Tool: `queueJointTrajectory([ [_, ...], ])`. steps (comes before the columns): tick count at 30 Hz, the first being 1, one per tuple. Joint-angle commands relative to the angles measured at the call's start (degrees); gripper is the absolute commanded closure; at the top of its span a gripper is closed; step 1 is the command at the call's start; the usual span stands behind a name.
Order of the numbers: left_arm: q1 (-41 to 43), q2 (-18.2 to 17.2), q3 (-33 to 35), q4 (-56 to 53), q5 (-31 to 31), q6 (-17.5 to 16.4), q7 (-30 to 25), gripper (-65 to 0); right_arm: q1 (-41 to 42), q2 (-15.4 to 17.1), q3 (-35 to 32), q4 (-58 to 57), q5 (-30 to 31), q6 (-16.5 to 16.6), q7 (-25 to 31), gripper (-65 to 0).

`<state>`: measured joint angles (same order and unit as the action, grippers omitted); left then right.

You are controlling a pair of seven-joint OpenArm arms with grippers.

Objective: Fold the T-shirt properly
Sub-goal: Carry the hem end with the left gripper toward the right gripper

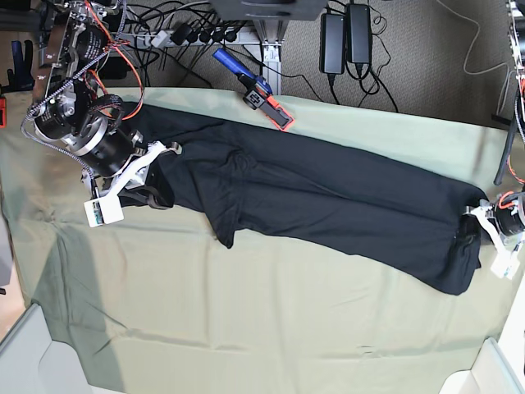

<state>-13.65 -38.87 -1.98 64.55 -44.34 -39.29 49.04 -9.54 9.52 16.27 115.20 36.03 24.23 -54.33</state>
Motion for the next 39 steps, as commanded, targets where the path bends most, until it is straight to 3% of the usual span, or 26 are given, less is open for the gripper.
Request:
queueJointTrajectory([
  [1,-2.5,-1.4,-0.6,0.7,1.2,-0.7,-2.4,0.0,0.6,0.4,0.3,1.1,0.8,4.0,1.1,0.0],
  [4,-5.3,-1.5,-0.6,0.6,8.0,-0.7,-4.3,0.0,0.6,0.4,0.3,1.1,0.8,4.0,1.1,0.0],
  [6,-6.7,-1.5,-0.6,0.6,9.0,-0.3,-4.1,0.0,0.6,0.4,0.3,1.1,0.8,4.0,1.1,0.0],
  [12,-6.1,-1.0,-0.5,5.5,6.0,0.1,2.3,0.0,0.6,0.0,0.6,1.2,0.8,4.0,1.4,0.0],
  [17,1.4,0.4,2.3,22.9,3.0,0.1,5.9,0.0,0.8,0.0,2.1,1.2,0.8,4.0,2.0,0.0],
  [23,6.3,6.2,12.3,39.9,7.4,3.8,6.7,0.0,1.8,0.0,2.5,1.2,0.8,4.0,2.0,0.0],
  [30,6.1,14.2,21.9,39.3,15.8,4.3,6.3,0.0,1.7,0.0,2.5,1.2,-0.6,4.0,2.1,0.0],
  [37,6.0,16.7,27.0,35.5,17.2,4.3,5.8,0.0,1.7,0.0,2.5,1.2,-0.6,4.0,2.0,0.0],
  [38,6.0,16.7,27.3,35.5,17.2,4.3,5.8,-3.7,1.8,0.0,2.5,1.2,-0.7,4.0,2.0,0.0],
  [39,6.0,16.6,27.5,35.5,17.2,4.3,5.7,-13.3,1.7,0.0,2.5,1.2,-0.7,4.0,2.0,0.0],
])
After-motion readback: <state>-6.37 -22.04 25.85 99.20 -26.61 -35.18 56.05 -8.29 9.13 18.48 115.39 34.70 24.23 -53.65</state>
